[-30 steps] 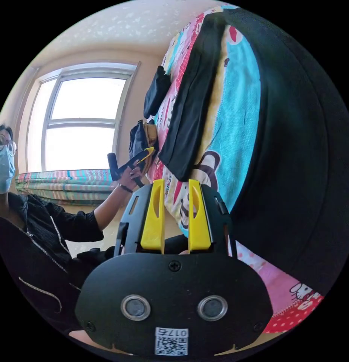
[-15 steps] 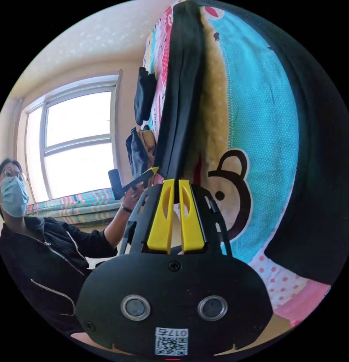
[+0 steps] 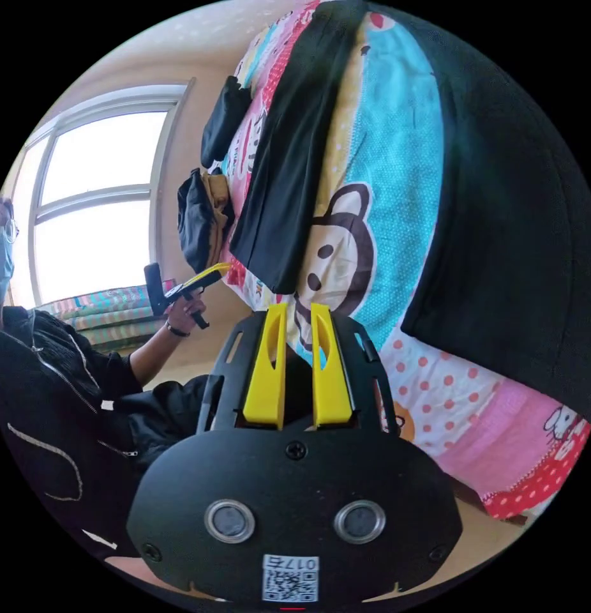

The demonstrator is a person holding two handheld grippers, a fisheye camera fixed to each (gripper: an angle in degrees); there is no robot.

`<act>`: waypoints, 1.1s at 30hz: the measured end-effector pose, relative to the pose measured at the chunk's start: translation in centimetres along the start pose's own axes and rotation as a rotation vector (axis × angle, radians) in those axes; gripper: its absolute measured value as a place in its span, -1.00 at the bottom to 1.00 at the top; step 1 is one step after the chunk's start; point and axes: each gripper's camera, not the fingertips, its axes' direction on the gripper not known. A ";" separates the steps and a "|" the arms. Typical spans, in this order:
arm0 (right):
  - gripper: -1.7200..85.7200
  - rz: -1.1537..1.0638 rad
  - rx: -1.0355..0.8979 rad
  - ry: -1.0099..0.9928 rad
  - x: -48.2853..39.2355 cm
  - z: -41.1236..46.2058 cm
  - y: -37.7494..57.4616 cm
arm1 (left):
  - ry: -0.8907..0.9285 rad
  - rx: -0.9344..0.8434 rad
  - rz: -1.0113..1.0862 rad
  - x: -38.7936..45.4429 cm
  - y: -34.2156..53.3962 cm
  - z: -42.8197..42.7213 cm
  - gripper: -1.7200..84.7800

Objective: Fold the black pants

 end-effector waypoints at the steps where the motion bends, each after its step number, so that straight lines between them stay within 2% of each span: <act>1: -0.79 0.016 0.063 0.035 0.4 -2.4 0.8 | 0.017 0.020 -0.006 0.2 0.1 -0.9 -0.72; 5: -0.76 0.107 0.235 0.289 3.4 -10.8 3.3 | 0.301 0.154 0.161 6.5 -2.2 -3.5 -0.72; 8: -0.73 0.191 0.278 0.424 6.9 -14.5 4.4 | 0.433 0.081 0.199 13.1 -6.2 1.1 -0.71; 11: -0.72 0.258 0.311 0.401 10.7 -16.2 5.3 | 0.642 0.006 0.275 20.2 -10.3 6.8 -0.67; 16: -0.72 0.269 0.257 0.356 15.4 -16.1 7.0 | 0.516 -0.048 0.247 28.5 -11.9 14.2 -0.67; 17: -0.72 0.252 0.252 0.329 16.2 -16.3 7.4 | 0.415 -0.160 0.224 29.8 -11.4 16.8 -0.68; 18: -0.73 0.243 0.256 0.316 16.5 -16.5 7.5 | 0.344 -0.110 0.229 30.4 -10.5 16.8 -0.68; 22: -0.73 0.195 0.285 0.286 18.2 -18.9 8.3 | 0.431 -0.054 0.205 29.9 -9.1 13.4 -0.65; 25: -0.73 0.149 0.264 0.180 19.8 -19.9 8.0 | 0.492 0.039 0.208 30.3 -8.1 9.2 -0.65; 28: -0.75 0.187 0.160 0.087 22.5 -18.9 7.2 | 0.498 0.077 0.325 33.6 -8.4 6.4 -0.65; 33: -0.83 0.179 0.260 0.001 23.2 -20.8 7.5 | 0.441 0.058 0.618 43.0 -9.6 5.2 -0.61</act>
